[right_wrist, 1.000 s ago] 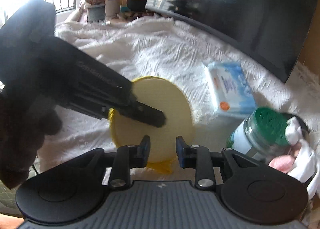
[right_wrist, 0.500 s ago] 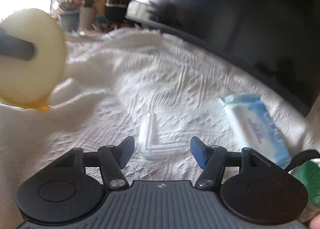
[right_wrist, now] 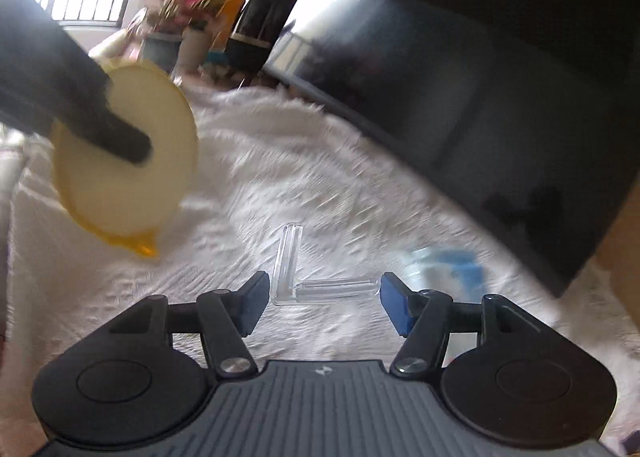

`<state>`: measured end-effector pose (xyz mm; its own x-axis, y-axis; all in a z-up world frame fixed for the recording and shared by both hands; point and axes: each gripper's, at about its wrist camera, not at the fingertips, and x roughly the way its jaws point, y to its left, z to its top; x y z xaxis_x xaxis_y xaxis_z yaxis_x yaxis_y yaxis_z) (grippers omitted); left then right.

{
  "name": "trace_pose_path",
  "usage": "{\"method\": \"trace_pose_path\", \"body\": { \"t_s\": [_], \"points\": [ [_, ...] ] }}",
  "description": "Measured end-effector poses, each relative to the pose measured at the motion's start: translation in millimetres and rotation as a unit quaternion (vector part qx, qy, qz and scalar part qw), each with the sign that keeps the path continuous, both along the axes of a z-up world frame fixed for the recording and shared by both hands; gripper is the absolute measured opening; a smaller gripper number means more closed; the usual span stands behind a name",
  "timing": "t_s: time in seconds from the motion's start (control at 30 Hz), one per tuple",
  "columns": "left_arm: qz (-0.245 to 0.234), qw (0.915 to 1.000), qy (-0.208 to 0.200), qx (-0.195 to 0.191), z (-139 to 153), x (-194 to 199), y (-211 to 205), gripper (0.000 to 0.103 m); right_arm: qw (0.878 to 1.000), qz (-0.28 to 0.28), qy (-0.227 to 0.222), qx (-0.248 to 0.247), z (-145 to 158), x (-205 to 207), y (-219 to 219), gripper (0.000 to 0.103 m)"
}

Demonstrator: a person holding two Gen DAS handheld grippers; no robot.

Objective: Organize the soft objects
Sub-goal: 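Carry the yellow sponge into the pink box and open the left tool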

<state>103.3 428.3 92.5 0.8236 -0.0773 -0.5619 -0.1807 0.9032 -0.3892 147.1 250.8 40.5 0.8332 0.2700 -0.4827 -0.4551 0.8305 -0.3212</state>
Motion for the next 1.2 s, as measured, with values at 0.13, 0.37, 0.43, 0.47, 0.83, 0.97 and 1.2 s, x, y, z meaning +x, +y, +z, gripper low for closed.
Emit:
{"method": "trace_pose_path", "body": {
  "t_s": [0.13,0.37,0.43,0.47,0.83,0.97,1.2],
  "points": [
    [-0.043,0.9987,-0.026,-0.005,19.1,20.9,-34.8,0.018,0.999,-0.021,-0.021,0.016,39.5,-12.0,-37.6,0.061],
    [-0.145,0.9874,-0.052,-0.037,51.6,55.5,-130.5,0.018,0.991,-0.117,-0.056,0.046,108.4,-39.7,-149.8,0.061],
    [-0.182,0.9804,-0.057,-0.047,61.6,60.0,-164.6,0.018,0.985,-0.15,-0.069,0.047,123.0,-51.3,-185.2,0.061],
    [-0.207,0.975,-0.06,-0.054,67.4,62.5,-185.6,0.018,0.982,-0.166,-0.077,0.045,128.8,-57.7,-202.5,0.061],
    [-0.412,0.8996,0.016,-0.143,70.1,91.8,-399.5,0.018,0.945,-0.314,-0.08,0.03,114.4,-111.5,-386.5,0.062],
    [-0.449,0.8675,0.063,-0.204,49.9,113.0,-456.1,0.018,0.944,-0.318,-0.048,0.067,82.3,-105.1,-424.6,0.063],
    [-0.442,0.8886,0.073,0.097,-3.1,99.6,-540.5,0.024,0.925,-0.353,0.05,0.127,18.5,-101.0,-452.3,0.066]
  ]
}}
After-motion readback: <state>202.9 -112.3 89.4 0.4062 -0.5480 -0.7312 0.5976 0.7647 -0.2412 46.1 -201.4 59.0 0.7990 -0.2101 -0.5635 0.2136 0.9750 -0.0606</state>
